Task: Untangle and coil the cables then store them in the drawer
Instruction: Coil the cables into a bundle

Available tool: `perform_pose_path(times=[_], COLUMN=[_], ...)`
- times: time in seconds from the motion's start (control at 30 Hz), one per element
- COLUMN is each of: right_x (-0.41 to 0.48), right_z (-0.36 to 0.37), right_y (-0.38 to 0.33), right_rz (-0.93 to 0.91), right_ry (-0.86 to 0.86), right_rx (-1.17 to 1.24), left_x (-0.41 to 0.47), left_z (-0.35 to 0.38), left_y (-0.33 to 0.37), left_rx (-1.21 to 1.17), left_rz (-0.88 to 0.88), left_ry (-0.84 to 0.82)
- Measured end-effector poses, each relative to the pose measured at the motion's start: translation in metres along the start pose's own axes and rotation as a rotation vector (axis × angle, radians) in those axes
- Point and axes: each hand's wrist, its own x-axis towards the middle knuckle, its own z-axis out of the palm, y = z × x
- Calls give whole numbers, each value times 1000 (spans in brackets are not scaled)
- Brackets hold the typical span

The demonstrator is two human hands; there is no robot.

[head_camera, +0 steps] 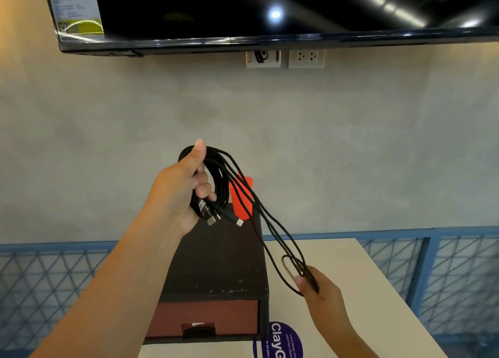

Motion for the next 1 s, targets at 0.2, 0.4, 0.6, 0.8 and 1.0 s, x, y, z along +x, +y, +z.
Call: perform_pose_path(times=[0.2, 0.4, 0.6, 0.8, 1.0], right_x=[15, 20, 18, 16, 20], right_z=[-11, -12, -16, -22, -14], right_y=[14, 17, 20, 21, 7], right_rz=[423, 657, 523, 481, 404], right_ry=[140, 153, 20, 55, -97], right_rx=[680, 1046, 1124, 1135, 337], left_x=[2, 1, 4, 5, 4], left_z=[-1, 5, -1, -3, 0], left_y=[1, -6, -1, 2, 0], left_rx=[-80, -113, -109, -158, -140], left_rz=[12, -12, 8, 26, 16], left_ry=[61, 45, 71, 106, 101])
